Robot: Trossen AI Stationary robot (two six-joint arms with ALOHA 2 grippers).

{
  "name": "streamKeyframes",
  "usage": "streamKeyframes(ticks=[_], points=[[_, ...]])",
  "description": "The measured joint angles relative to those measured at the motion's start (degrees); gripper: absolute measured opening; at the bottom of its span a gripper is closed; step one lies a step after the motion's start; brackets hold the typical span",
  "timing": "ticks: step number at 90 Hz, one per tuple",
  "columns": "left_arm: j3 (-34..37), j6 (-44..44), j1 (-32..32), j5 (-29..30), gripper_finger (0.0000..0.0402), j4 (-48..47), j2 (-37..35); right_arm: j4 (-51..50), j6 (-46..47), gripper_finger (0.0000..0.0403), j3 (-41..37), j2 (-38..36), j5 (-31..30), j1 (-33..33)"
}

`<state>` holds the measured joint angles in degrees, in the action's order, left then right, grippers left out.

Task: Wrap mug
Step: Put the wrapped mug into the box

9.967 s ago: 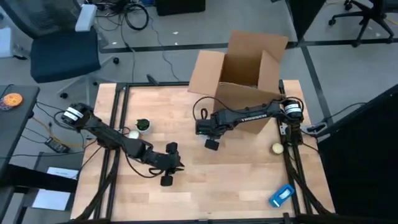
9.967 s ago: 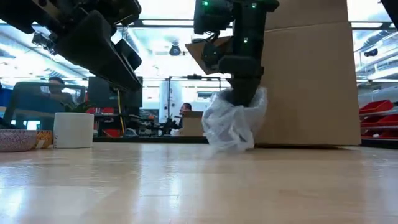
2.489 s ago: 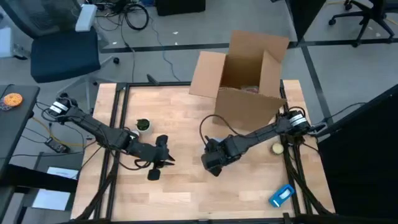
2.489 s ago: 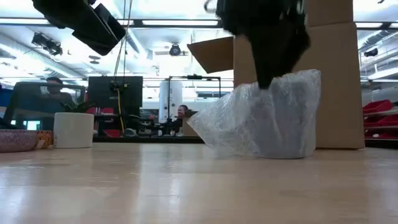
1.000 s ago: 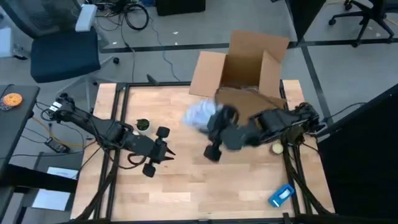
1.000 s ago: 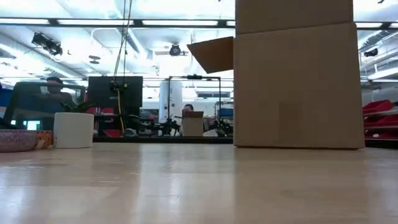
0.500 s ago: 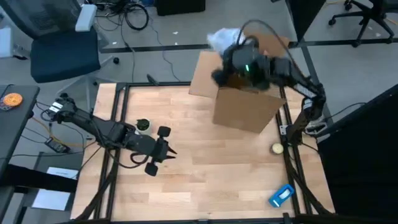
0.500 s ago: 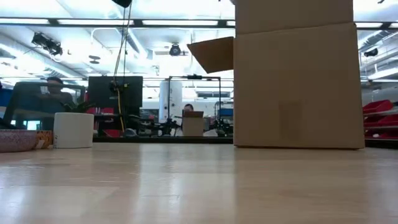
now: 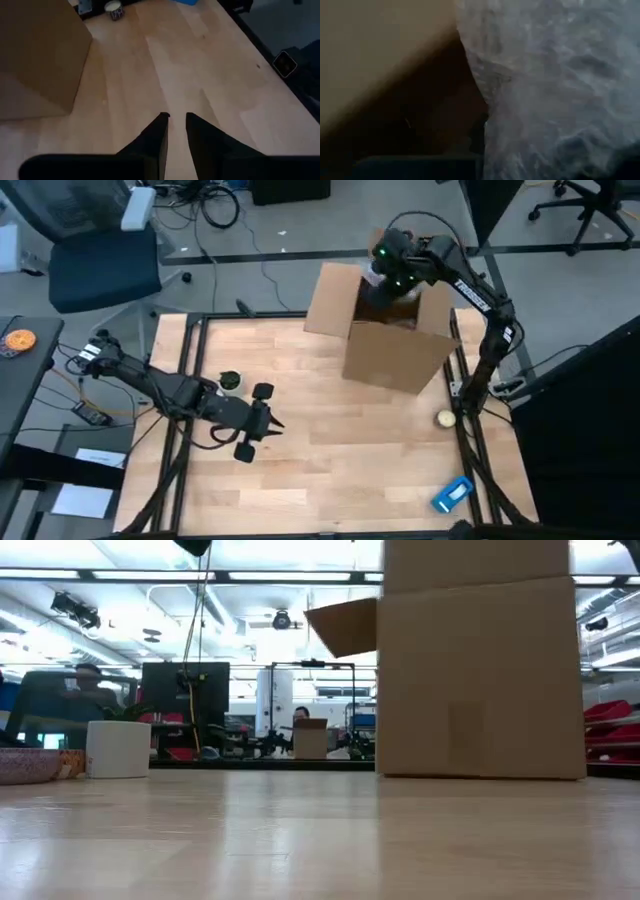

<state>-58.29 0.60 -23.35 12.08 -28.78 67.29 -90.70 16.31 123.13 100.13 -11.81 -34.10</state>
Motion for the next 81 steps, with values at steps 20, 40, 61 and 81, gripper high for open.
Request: streamKeyframes(ticks=[20,40,61,81], points=[[3.07,-1.17,0.09,0.00,0.0053,-0.05,0.02,0.76,-2.28,0.0015,-5.16,-1.17,4.35,7.88],[4.23,-0.61,0.57,0.94,0.0053,-0.09,0.02,3.15,-8.26,0.0015,-5.51,-0.98,19.72,16.17],[4.23,0.52,2.15,1.57,0.0053,2.24,0.02,2.10,-9.49,0.0013,-7.70,-0.95,23.77,15.93],[4.23,0.79,3.29,1.59,0.0053,2.80,0.02,1.61,-8.42,0.0013,-14.52,-0.93,13.03,8.92]])
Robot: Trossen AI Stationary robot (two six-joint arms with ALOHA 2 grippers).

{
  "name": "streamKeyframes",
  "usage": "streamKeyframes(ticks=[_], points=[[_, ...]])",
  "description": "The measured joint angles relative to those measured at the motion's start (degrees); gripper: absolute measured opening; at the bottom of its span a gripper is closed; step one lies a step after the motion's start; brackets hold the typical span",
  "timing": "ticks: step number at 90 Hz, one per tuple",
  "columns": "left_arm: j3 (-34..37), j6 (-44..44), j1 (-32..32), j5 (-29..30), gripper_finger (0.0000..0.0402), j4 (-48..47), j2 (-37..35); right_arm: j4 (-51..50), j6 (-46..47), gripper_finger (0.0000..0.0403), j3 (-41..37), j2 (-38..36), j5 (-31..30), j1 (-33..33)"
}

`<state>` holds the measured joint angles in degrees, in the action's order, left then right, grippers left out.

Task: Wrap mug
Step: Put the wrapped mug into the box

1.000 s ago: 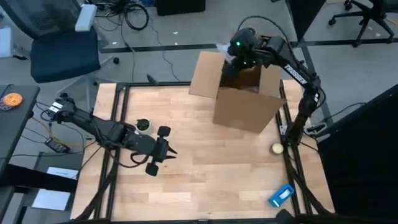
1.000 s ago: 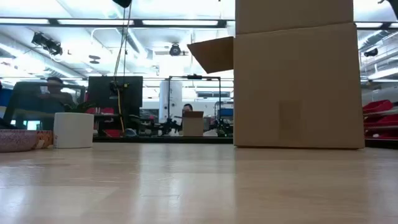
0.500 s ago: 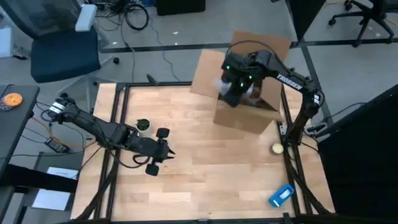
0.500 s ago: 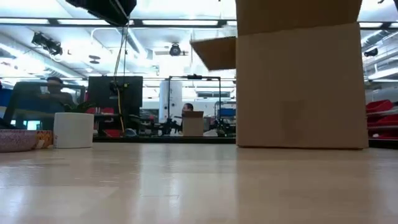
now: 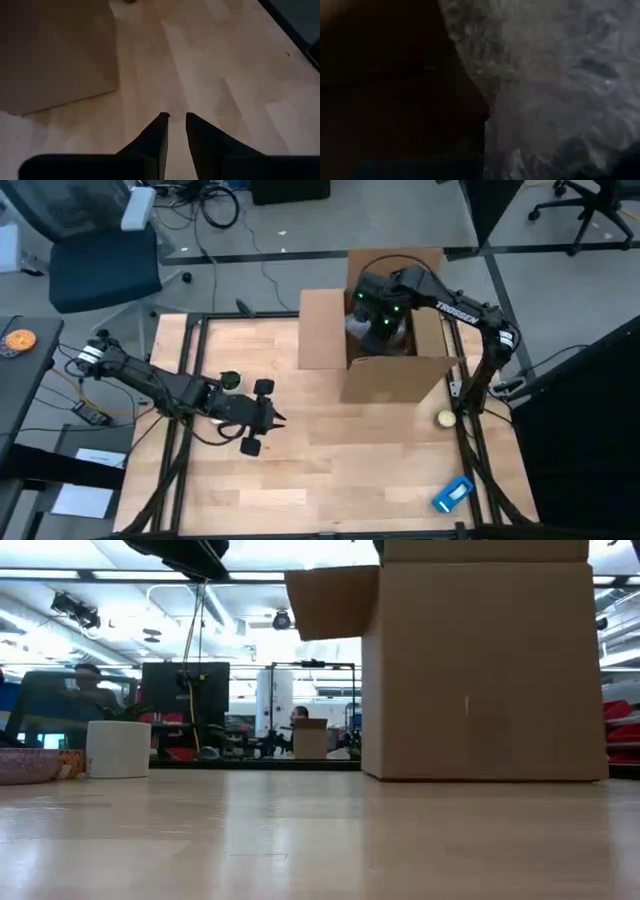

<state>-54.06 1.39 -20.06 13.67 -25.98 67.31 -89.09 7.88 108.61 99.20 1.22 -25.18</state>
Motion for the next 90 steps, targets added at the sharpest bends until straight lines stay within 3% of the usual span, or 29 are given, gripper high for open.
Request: streamKeyframes(ticks=[20,45,62,78,90], points=[[0.00,-0.07,0.18,0.00,0.0053,-0.57,-0.01,0.72,2.93,0.0013,-11.80,0.03,-0.16,-3.47],[0.00,0.02,0.20,0.22,0.0053,-0.71,0.00,6.54,4.46,0.0013,-23.28,-0.65,0.57,0.64],[0.00,-0.03,0.20,0.78,0.0053,-0.53,0.00,6.06,5.21,0.0015,-22.70,-0.25,-1.77,3.10],[0.00,-0.32,0.20,1.20,0.0053,-0.36,0.02,3.77,2.95,0.0012,-17.50,0.45,-10.21,9.43],[0.00,0.16,0.20,1.25,0.0053,1.82,0.76,3.80,-2.81,0.0012,-12.55,0.35,-9.60,12.22]])
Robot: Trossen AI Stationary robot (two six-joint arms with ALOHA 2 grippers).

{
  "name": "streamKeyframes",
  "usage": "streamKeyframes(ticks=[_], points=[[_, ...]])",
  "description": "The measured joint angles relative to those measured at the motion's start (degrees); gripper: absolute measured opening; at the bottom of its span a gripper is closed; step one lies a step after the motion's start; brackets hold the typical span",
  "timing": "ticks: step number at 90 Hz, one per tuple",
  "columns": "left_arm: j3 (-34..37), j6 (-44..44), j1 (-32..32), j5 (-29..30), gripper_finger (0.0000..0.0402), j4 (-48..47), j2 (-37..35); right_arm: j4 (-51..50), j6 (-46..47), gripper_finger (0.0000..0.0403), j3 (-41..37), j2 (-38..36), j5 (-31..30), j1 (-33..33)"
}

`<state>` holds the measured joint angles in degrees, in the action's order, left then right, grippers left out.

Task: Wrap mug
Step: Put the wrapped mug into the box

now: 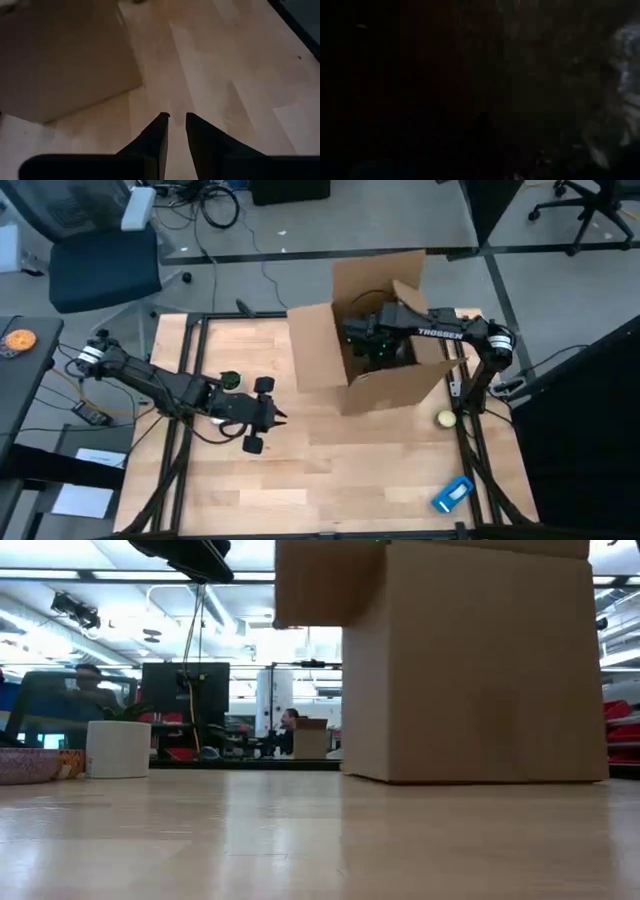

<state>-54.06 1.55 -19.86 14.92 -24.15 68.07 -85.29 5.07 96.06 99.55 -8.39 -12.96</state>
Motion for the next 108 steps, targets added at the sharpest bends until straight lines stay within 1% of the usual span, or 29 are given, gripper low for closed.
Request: streamKeyframes(ticks=[17,28,37,54,64,81,97,108], points=[[0.00,1.31,0.00,0.00,0.0053,2.57,2.74,2.06,-13.13,0.0015,0.96,-0.02,0.34,-0.25],[0.00,1.42,0.00,0.04,0.0053,2.44,4.69,7.01,-21.67,0.0015,-1.47,-0.11,3.03,-0.65],[0.00,2.49,0.00,0.37,0.0053,2.40,5.38,9.82,-24.26,0.0013,-4.14,-0.13,3.46,-0.79],[0.00,3.10,0.00,0.54,0.0053,2.38,5.42,7.82,-24.43,0.0013,-8.04,1.18,2.70,-1.04],[0.00,3.14,0.00,0.96,0.0053,2.15,5.42,6.26,-22.91,0.0015,-8.53,1.31,0.74,-1.07],[0.00,3.14,0.00,1.70,0.0053,2.03,5.42,5.41,-20.16,0.0022,-7.68,1.38,0.27,-1.48],[0.00,3.14,0.00,1.68,0.0053,1.94,5.42,6.60,-19.13,0.0039,-7.70,1.42,0.15,-1.41],[0.00,3.01,0.00,1.68,0.0053,1.81,5.42,7.87,-13.75,0.0058,-7.43,1.51,-1.27,-1.52]])
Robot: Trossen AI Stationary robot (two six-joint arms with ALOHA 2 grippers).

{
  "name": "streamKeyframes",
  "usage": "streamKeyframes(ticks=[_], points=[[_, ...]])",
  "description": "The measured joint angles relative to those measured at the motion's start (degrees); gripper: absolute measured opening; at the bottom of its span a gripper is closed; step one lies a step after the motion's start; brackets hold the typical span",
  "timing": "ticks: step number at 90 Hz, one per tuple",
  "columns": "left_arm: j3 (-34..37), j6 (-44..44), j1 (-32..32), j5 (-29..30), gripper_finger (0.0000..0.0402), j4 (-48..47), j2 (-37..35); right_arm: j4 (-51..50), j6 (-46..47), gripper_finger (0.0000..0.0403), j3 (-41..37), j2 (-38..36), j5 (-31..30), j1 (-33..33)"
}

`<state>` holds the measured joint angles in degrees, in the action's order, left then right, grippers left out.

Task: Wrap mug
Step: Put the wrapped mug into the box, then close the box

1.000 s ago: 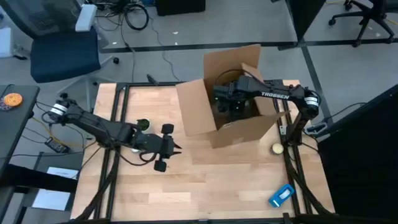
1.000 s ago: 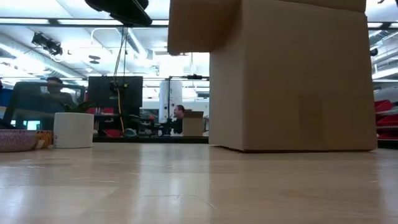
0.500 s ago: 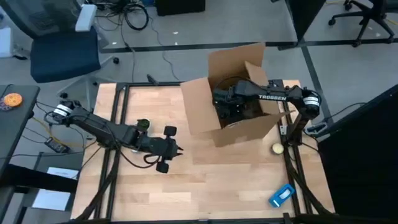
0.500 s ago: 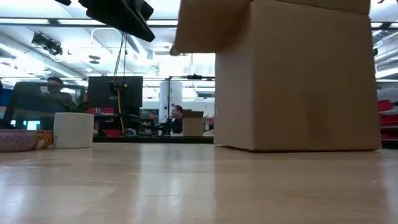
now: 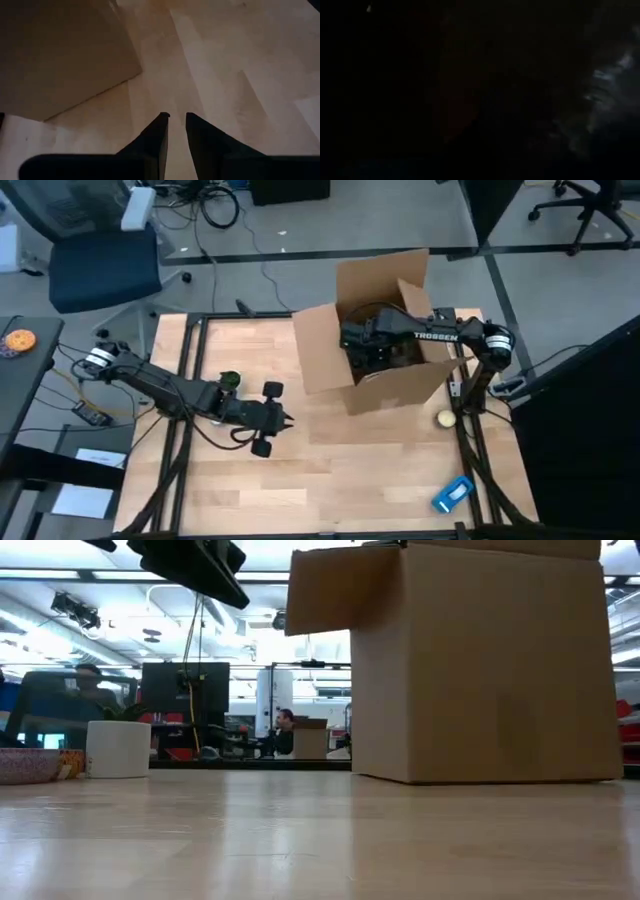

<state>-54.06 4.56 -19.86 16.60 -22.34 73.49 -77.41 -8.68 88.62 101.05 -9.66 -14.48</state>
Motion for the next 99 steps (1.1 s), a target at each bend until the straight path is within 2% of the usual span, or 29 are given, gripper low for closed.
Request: streamKeyframes(ticks=[49,67,80,99], points=[[-0.40,-0.26,0.00,-0.07,0.0053,-2.54,-0.02,-2.38,6.34,0.0200,8.46,0.39,-0.45,-0.15],[-3.38,-2.56,0.00,-0.17,0.0053,-9.71,-0.07,-3.23,7.66,0.0232,14.02,0.31,-2.57,0.96],[-4.50,-3.75,-0.03,-0.17,0.0053,-10.86,-0.11,-3.35,7.73,0.0248,19.05,0.18,-4.89,1.98],[-6.46,-8.50,-0.07,-0.20,0.0053,-17.07,-0.09,-3.29,7.64,0.0261,26.45,0.14,-10.70,3.62]])
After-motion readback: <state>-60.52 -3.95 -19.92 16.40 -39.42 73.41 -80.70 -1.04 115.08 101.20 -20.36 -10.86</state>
